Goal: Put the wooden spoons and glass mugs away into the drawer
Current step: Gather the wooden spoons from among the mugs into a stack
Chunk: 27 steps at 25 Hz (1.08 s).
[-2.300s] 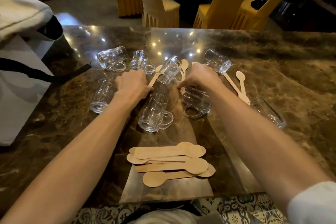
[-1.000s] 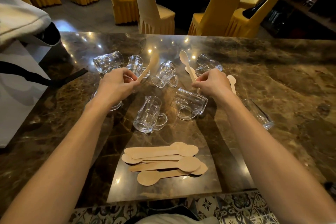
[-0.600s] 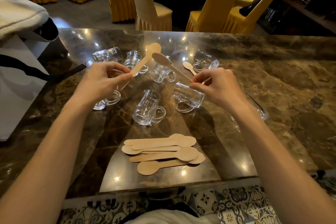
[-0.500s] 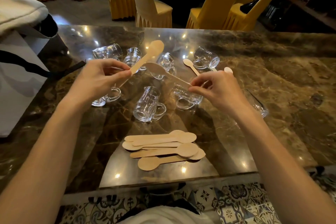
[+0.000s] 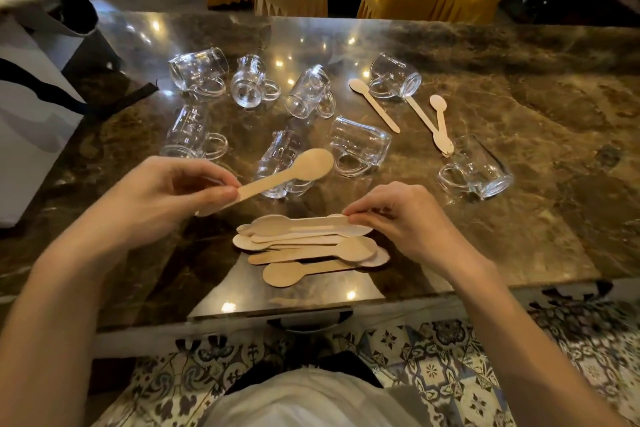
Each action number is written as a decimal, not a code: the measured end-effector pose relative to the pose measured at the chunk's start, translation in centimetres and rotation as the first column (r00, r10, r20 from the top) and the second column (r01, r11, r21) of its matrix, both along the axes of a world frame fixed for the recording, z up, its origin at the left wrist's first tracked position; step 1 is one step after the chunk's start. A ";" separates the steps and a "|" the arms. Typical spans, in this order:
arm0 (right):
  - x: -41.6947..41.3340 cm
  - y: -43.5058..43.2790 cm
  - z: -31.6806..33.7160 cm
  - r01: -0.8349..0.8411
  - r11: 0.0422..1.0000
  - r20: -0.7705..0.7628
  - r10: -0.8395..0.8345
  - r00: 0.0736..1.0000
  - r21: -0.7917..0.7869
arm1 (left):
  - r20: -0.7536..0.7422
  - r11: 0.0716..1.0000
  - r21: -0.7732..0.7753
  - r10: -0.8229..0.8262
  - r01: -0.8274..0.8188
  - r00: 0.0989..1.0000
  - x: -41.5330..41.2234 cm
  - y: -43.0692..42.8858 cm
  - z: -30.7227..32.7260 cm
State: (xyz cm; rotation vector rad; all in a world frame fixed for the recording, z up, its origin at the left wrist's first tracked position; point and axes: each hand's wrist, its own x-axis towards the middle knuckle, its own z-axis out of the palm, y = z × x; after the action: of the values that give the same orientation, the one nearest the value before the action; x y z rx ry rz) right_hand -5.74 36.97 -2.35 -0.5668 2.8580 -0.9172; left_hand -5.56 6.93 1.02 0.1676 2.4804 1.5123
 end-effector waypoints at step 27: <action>-0.4 -0.4 -1.9 0.056 0.998 -0.037 -0.055 0.998 0.021 | -0.109 0.940 -0.340 -0.064 0.023 0.992 3.4 2.2 -5.3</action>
State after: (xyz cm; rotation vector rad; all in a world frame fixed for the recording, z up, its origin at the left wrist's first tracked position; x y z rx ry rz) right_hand -6.16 36.53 -4.22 -0.5096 2.9266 -0.8919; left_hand -2.15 9.18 -4.24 0.2556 2.7639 1.0627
